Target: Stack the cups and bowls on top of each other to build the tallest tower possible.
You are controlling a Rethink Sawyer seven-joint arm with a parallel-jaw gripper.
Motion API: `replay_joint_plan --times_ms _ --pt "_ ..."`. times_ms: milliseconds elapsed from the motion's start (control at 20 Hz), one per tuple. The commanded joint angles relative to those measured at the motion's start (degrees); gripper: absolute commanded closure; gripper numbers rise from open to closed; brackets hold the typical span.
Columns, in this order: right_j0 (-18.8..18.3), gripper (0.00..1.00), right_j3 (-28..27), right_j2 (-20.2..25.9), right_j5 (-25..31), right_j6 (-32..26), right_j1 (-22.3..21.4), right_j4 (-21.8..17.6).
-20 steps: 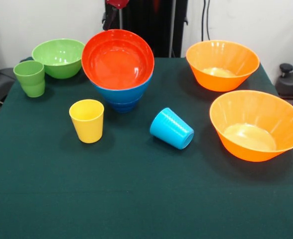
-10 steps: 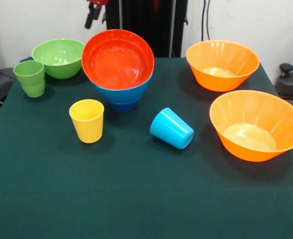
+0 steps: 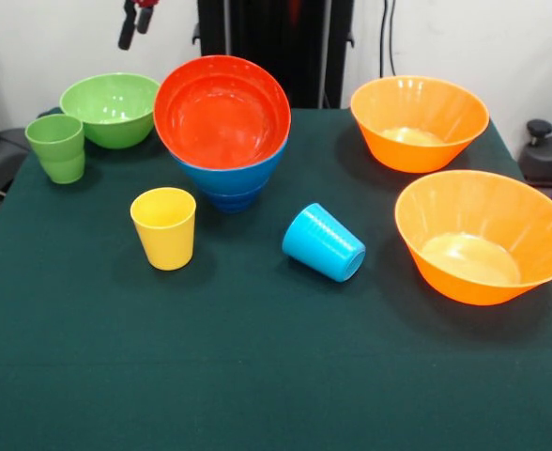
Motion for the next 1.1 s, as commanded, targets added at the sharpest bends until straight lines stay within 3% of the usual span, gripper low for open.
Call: replay_joint_plan --times_ms 50,650,1100 --pt "-3.3 0.00 -3.4 8.9 4.4 -7.2 -0.1 -5.8" --pt "-11.6 0.00 0.6 14.7 -1.9 -7.1 -2.6 -11.3" --pt "-14.4 0.00 0.6 17.3 -3.6 -5.3 -2.1 -14.7"
